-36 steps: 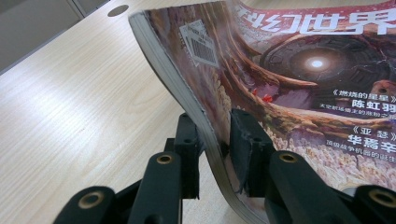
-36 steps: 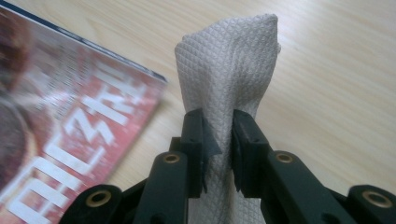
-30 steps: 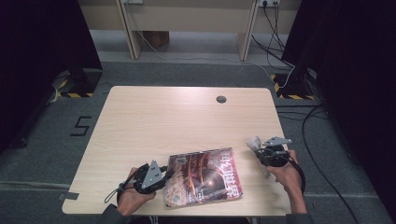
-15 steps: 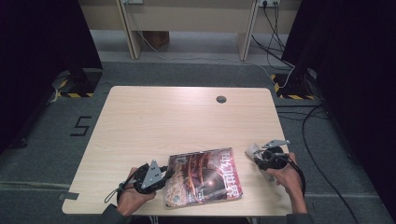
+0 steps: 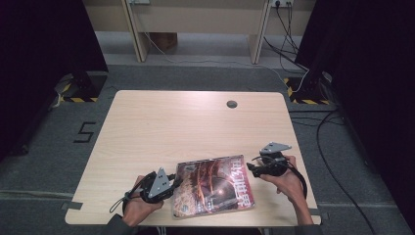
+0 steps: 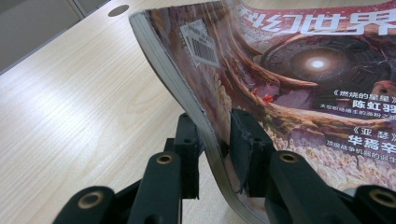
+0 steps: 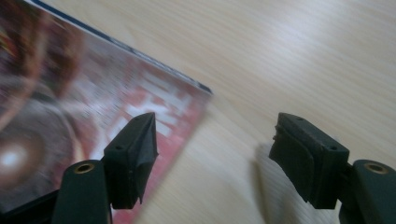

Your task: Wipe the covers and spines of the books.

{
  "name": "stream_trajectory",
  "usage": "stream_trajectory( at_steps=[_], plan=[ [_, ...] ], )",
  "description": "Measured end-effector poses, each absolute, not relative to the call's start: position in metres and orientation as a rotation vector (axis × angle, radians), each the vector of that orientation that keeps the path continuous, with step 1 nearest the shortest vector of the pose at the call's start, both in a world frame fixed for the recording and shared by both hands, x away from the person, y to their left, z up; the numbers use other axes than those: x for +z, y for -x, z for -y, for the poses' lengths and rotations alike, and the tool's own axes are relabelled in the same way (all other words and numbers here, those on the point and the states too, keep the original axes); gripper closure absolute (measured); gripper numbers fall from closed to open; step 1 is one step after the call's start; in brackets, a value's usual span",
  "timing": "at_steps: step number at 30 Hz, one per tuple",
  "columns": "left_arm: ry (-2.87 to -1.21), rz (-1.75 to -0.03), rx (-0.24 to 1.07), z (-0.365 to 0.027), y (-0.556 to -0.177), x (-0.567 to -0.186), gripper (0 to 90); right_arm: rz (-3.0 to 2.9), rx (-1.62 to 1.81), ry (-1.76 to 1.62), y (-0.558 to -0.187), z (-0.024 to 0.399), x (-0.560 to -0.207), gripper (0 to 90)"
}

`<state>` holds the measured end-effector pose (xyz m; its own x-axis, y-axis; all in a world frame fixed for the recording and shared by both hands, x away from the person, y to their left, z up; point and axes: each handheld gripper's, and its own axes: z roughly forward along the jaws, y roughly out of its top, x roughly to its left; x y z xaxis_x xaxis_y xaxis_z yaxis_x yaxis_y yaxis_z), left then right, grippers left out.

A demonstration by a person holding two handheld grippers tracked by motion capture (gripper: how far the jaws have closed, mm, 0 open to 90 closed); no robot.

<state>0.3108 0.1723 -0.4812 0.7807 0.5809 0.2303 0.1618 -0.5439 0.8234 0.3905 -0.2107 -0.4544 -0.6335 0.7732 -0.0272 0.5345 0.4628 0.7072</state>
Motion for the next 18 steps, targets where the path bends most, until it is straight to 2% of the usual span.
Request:
stream_trajectory(
  at_steps=[10,18],
  plan=[
    [-2.107,-0.551,0.618,-0.173,-0.312,-0.482,72.6,-2.467,1.049,-0.927,-0.398,0.151,-0.449,28.4],
    [-2.109,-0.548,0.621,-0.173,-0.311,-0.482,72.6,-2.526,1.055,-0.825,-0.406,0.120,-0.454,28.4]
  ],
)
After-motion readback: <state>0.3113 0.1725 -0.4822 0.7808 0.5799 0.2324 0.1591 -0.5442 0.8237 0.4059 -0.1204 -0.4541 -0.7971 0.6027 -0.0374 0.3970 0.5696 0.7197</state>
